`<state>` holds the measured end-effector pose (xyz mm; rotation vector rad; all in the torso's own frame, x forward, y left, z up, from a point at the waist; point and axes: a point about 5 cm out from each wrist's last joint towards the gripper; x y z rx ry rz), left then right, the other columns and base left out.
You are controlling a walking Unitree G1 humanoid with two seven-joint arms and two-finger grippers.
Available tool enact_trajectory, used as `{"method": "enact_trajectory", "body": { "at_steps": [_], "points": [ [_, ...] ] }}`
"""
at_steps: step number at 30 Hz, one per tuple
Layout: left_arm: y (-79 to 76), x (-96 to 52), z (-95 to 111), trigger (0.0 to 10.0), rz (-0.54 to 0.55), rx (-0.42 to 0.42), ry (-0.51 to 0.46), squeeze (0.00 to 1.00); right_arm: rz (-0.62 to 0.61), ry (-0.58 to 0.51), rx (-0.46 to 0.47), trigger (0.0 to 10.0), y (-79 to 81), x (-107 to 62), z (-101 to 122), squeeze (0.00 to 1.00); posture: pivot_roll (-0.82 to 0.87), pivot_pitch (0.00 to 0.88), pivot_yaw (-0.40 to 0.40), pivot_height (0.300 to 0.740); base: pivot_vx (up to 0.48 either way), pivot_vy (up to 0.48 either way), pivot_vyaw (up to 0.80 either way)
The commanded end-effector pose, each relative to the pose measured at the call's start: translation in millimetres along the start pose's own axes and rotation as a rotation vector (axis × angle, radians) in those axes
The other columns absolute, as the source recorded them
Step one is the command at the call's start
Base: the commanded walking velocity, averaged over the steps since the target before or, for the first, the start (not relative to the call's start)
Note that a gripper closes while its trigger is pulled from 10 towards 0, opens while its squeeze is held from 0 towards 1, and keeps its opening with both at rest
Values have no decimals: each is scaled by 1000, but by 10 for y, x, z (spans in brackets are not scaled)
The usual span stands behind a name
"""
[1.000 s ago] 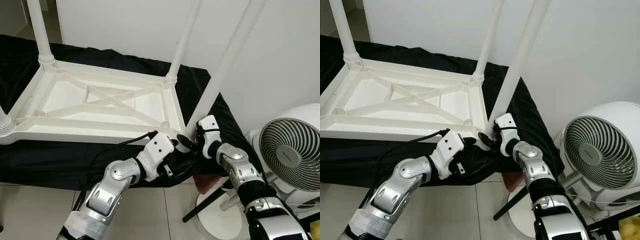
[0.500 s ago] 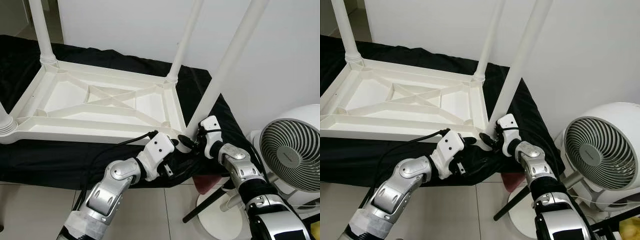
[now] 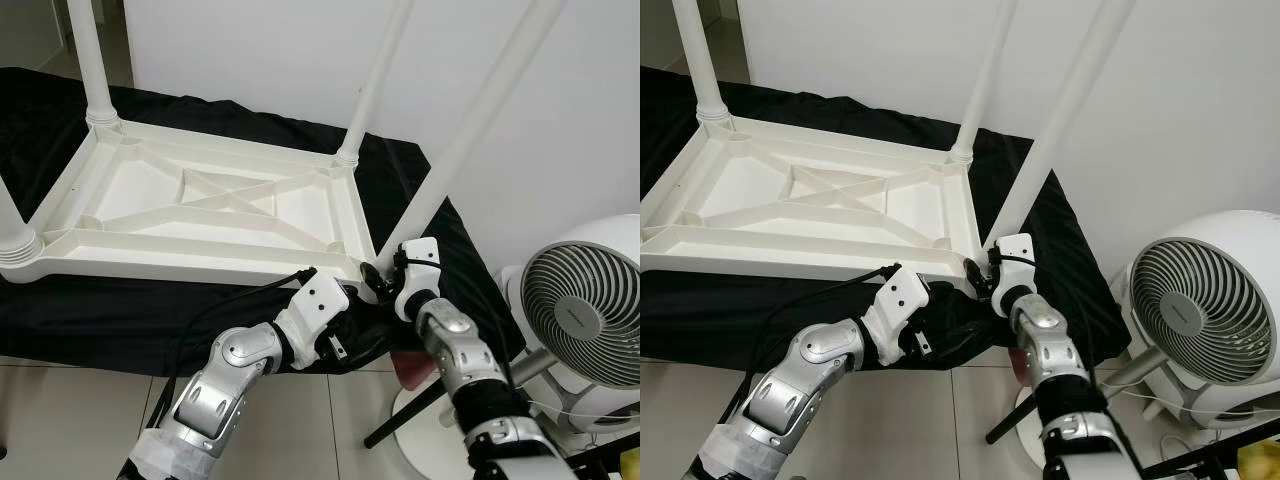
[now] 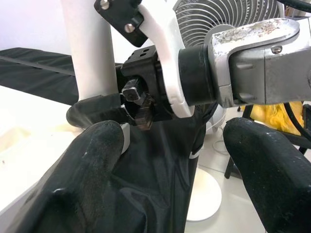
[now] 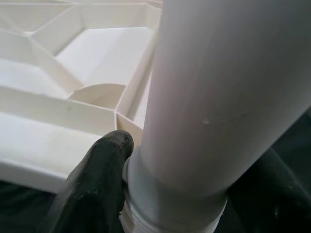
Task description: Building children table
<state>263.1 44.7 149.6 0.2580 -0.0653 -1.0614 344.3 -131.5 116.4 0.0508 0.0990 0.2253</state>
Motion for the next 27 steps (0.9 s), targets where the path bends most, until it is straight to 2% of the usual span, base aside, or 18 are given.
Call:
{"method": "enact_trajectory", "body": {
  "at_steps": [1,2,4,5,6,7,9,10,12,17,18,19,20,27],
  "points": [
    [-39,39,5,10000,7,-4,1,0,-171,49,45,10000,-174,-79,-141,0,90,27,-209,740,0,0,0],
    [-39,42,6,10000,6,-2,1,0,-225,42,53,10000,-157,-87,-140,0,90,27,-209,740,0,0,0],
    [-39,42,6,10000,6,-2,1,0,-225,42,53,10000,-157,-87,-140,0,90,27,-209,740,0,0,0],
    [-38,47,8,10000,4,0,-1,0,-280,36,58,10000,-111,-96,-139,0,95,24,-216,740,0,0,0],
    [-38,47,8,10000,4,0,-1,0,-280,36,58,10000,-111,-96,-139,0,95,24,-216,740,0,0,0],
    [-35,50,10,10000,5,-1,-2,0,-311,11,70,10000,-20,-103,-116,0,104,17,-226,740,0,0,0],
    [-35,50,10,10000,5,-1,-2,0,-311,11,70,10000,-20,-103,-116,0,104,17,-226,740,0,0,0],
    [-33,50,8,10000,7,-4,-2,0,-290,-3,66,10000,60,-90,-91,0,103,14,-228,740,0,0,0],
    [-35,51,6,10000,7,-4,-2,0,-287,-20,67,10000,87,-84,-56,0,100,12,-227,740,0,0,0],
    [-46,57,4,10000,5,3,-1,0,-290,-26,59,10000,50,-66,-15,0,111,7,-236,740,0,0,0],
    [-50,56,2,10000,4,6,0,0,-301,-36,61,10000,26,-67,4,176,114,4,-237,740,0,0,0],
    [-50,56,2,10000,4,6,0,0,-301,-36,61,10000,26,-67,4,176,114,4,-237,740,0,0,0],
    [-50,52,-2,10000,6,8,1,0,-303,-47,64,10000,21,-72,27,1000,116,1,-236,740,0,0,0],
    [-46,47,-8,10000,7,9,4,0,-306,-71,78,10000,-61,-74,70,1000,118,0,-234,740,0,0,0]
  ]
}}
Point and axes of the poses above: a point about 5 cm out from each wrist's last joint towards the gripper, its own x axis pointing out of the wrist towards the gripper, its own z axis along the axis of the wrist's last joint, y = z × x, and after that the axes turned 3 degrees about x, right-handed
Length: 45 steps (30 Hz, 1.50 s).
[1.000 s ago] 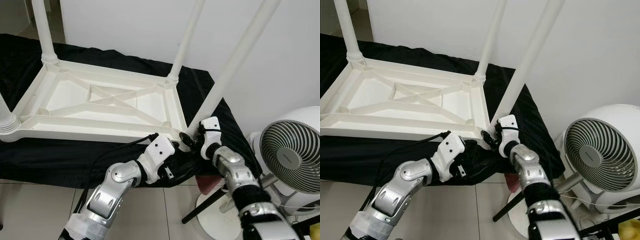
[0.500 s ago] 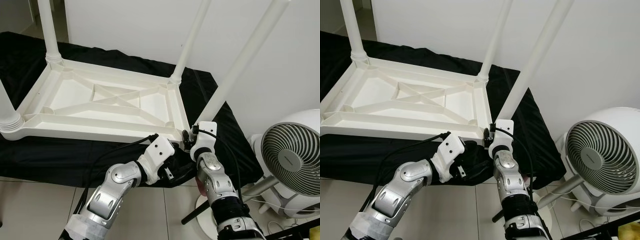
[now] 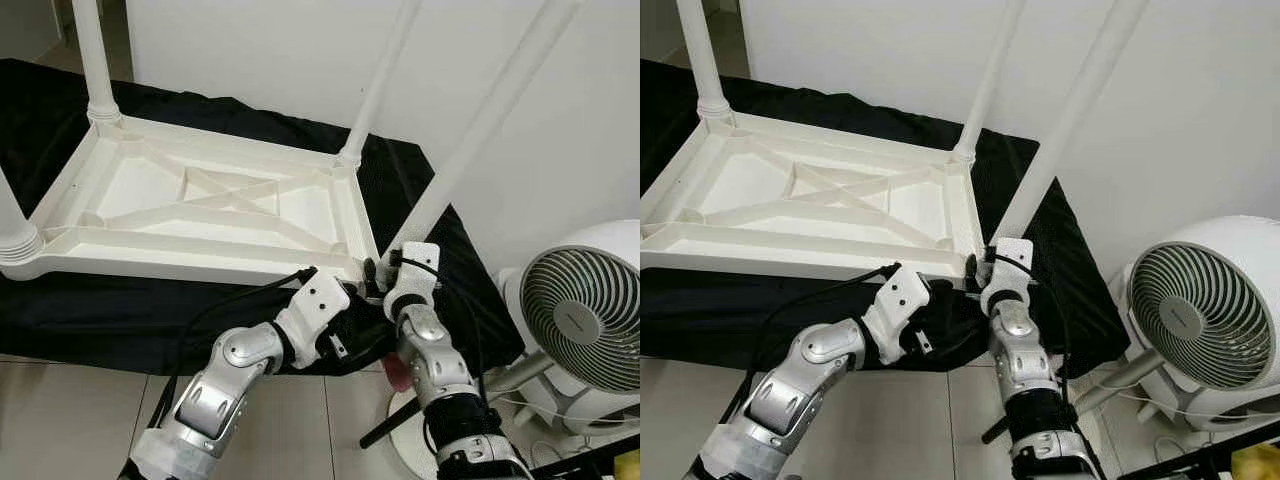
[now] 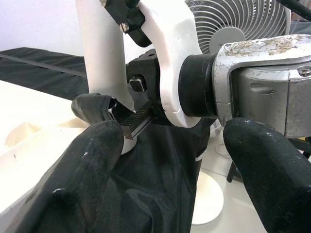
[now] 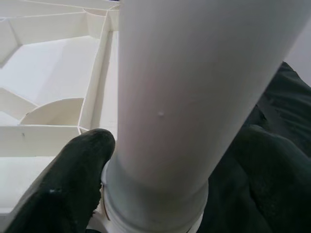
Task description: Building children table
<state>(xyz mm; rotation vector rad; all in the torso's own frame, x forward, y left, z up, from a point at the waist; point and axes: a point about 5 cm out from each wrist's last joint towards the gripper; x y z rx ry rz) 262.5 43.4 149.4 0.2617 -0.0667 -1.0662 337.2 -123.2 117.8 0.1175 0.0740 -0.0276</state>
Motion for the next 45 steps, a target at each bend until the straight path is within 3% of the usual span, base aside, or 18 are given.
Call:
{"method": "enact_trajectory", "body": {
  "at_steps": [1,2,4,11,14,23,24,25,34,41,42,43,45],
  "points": [
    [-32,38,-8,10000,11,6,4,0,-28,-33,7,10000,-189,43,90,933,119,0,-232,740,0,0,0],
    [-24,38,-5,10000,11,7,3,0,27,-18,11,10000,-222,71,87,0,120,0,-229,740,0,0,0],
    [-8,38,-3,10000,11,11,4,0,158,13,10,10000,-292,121,86,0,120,0,-224,740,0,0,0],
    [3,42,4,10000,6,17,4,0,321,12,-77,10000,-320,168,131,0,118,0,-217,740,0,0,0],
    [10,51,16,10000,-3,23,2,0,504,28,-206,10000,-246,205,149,0,118,0,-207,740,0,0,0],
    [37,54,38,10000,0,30,-2,0,653,71,-273,10000,-114,255,110,0,130,0,-203,740,0,0,0],
    [35,54,41,10000,1,31,-2,0,665,91,-284,6627,-101,261,82,0,132,0,-203,740,0,0,0],
    [32,55,47,10000,1,32,-4,0,667,109,-293,0,-97,266,51,0,139,0,-206,740,0,0,0],
    [44,46,54,10000,11,29,-5,0,692,143,-287,0,-173,264,-20,0,141,0,-208,740,0,0,0],
    [49,54,62,10000,11,25,-9,0,641,139,-266,0,-257,267,-38,0,124,0,-201,740,0,0,0],
    [47,57,64,10000,10,24,-10,0,630,138,-259,4157,-266,268,-41,0,124,0,-201,740,0,0,0],
    [46,60,65,10000,8,24,-10,0,631,137,-249,10000,-266,267,-43,0,121,0,-200,740,0,0,0],
    [44,62,63,10000,7,23,-11,0,614,135,-234,10000,-266,269,-46,0,121,0,-200,740,0,0,0]
  ]
}}
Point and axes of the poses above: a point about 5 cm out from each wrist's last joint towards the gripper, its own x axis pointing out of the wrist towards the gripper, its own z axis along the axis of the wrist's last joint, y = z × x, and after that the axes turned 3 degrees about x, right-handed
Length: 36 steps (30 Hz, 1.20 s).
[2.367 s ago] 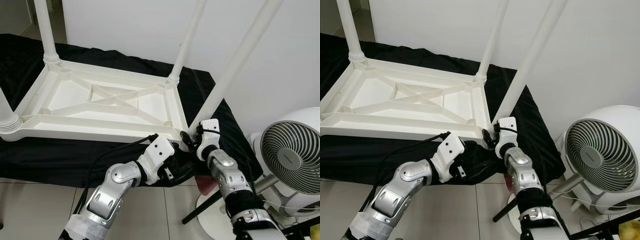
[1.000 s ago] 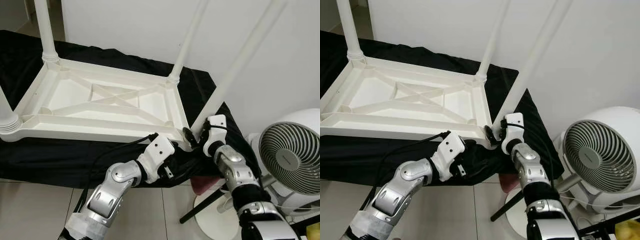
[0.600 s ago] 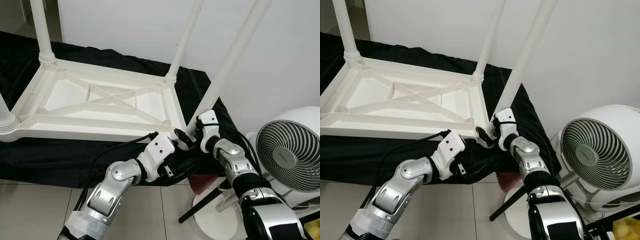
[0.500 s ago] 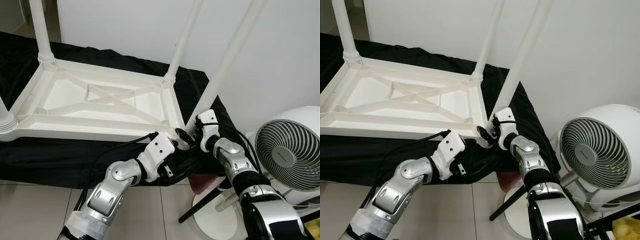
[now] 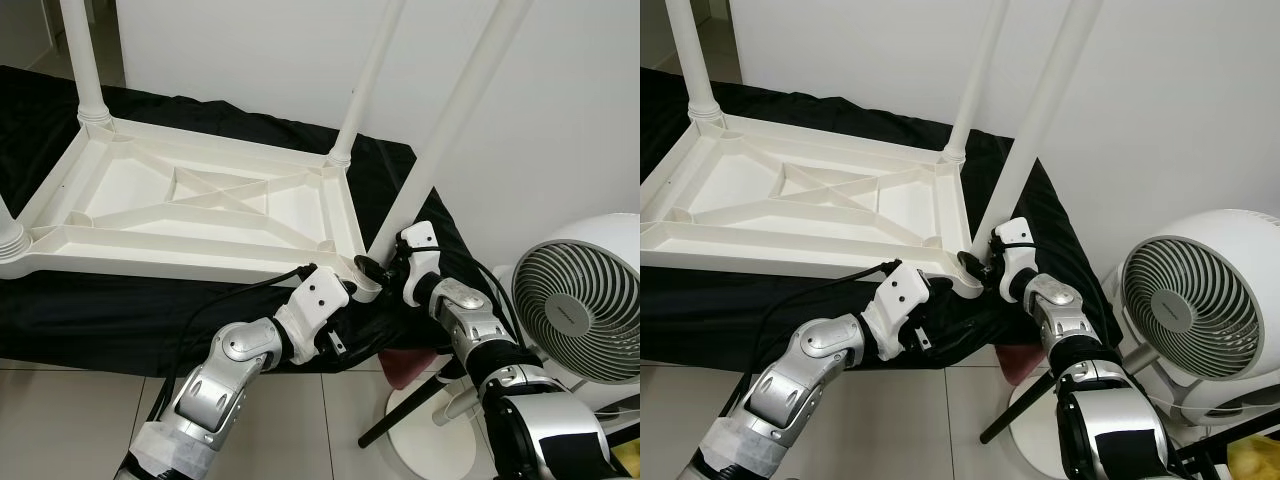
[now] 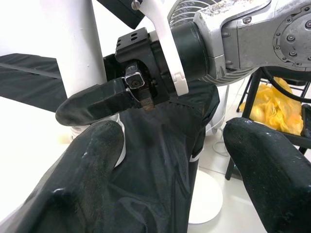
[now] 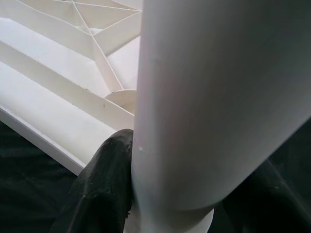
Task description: Building children table
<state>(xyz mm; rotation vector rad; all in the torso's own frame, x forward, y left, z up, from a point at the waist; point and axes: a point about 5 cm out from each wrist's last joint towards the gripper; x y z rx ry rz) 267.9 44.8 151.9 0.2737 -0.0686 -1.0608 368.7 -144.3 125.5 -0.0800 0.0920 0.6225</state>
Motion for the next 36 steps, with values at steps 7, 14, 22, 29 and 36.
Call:
{"method": "enact_trajectory", "body": {
  "at_steps": [7,14,22,29,36],
  "points": [
    [-30,52,49,10000,-1,6,-16,0,-147,25,97,10000,31,-2,-153,0,115,8,-202,740,0,0,0],
    [-58,40,35,10000,-3,-2,-13,0,-327,-5,177,10000,153,41,-154,0,109,15,-203,740,0,0,0],
    [-84,44,20,10000,-4,-12,-12,0,-574,-7,201,10000,275,6,-181,0,100,21,-209,740,0,0,0],
    [-76,49,42,10000,3,-15,-19,0,-643,-42,276,10000,513,36,-151,0,103,23,-208,740,0,0,0],
    [-79,30,26,10000,0,-12,-12,0,-652,-74,265,10000,424,-23,-88,0,103,23,-209,740,0,0,0]
  ]
}}
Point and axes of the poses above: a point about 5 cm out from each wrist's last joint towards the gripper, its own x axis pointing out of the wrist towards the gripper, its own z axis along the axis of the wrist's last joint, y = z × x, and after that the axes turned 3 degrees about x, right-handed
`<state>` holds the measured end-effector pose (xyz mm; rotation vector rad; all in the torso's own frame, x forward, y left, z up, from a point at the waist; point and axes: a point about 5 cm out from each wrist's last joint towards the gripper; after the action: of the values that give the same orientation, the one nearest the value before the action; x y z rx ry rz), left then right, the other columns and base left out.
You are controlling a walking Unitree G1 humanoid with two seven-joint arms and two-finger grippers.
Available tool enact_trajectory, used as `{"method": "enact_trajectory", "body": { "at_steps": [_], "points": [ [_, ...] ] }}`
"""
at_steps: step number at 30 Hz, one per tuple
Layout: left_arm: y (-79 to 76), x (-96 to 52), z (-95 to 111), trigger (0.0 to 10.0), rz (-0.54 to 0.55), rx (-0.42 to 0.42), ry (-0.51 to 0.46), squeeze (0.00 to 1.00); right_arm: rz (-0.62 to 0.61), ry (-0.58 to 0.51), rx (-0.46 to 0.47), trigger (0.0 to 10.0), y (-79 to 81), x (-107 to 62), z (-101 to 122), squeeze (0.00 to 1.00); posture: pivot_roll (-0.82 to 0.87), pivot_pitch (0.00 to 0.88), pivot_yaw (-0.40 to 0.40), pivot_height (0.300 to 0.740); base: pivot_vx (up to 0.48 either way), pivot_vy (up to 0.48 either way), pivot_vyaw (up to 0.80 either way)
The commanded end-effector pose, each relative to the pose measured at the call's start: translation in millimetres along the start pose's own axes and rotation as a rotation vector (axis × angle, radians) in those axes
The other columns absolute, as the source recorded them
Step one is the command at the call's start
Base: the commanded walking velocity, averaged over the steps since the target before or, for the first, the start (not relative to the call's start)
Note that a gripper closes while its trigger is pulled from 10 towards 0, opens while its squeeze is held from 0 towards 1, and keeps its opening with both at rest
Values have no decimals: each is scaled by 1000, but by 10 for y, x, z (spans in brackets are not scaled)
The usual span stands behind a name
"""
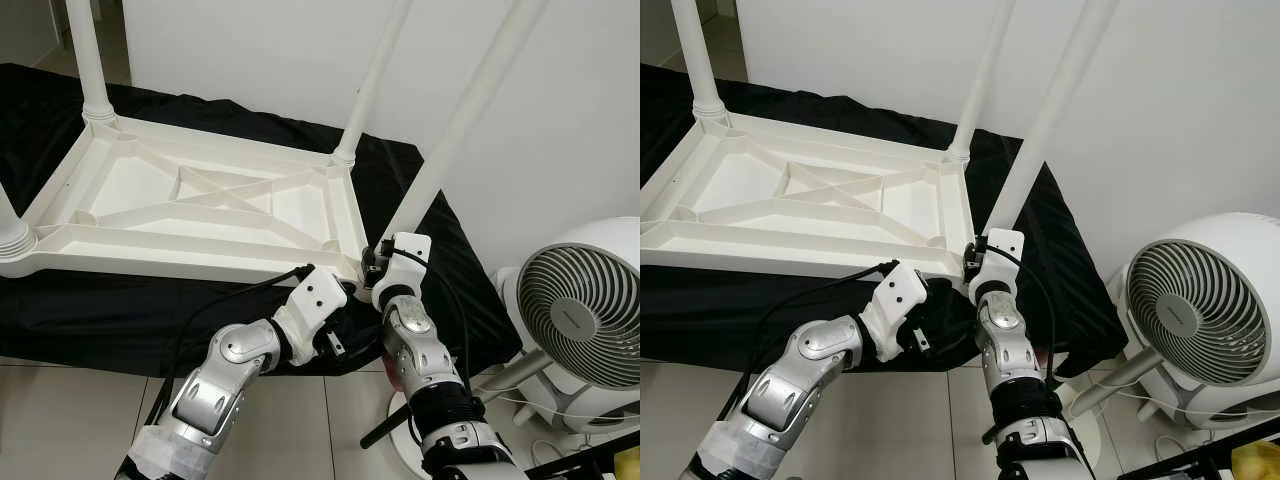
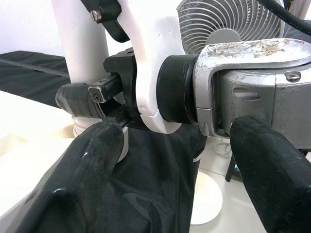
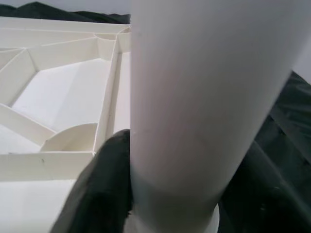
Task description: Building children table
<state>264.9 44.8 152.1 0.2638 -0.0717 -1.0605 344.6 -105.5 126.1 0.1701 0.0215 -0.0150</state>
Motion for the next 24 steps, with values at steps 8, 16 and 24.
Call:
{"method": "enact_trajectory", "body": {
  "at_steps": [8,16,24],
  "points": [
    [-48,20,17,10000,11,-7,-2,0,79,9,7,10000,-161,-149,-39,1000,109,29,-212,740,0,0,0],
    [-46,16,18,10000,13,-7,0,0,278,27,-86,10000,-372,-181,-49,1000,112,30,-209,740,0,0,0],
    [-36,19,17,10000,13,-4,2,0,455,55,-201,10000,-492,-51,52,0,115,22,-208,740,0,0,0]
  ]
}}
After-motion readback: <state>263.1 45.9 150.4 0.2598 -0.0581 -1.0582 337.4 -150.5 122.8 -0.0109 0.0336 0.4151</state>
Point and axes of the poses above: a point about 5 cm out from each wrist's last joint towards the gripper, its own x axis pointing out of the wrist towards the gripper, its own z axis along the axis of the wrist's last joint, y = z × x, and after that the axes turned 3 degrees about x, right-handed
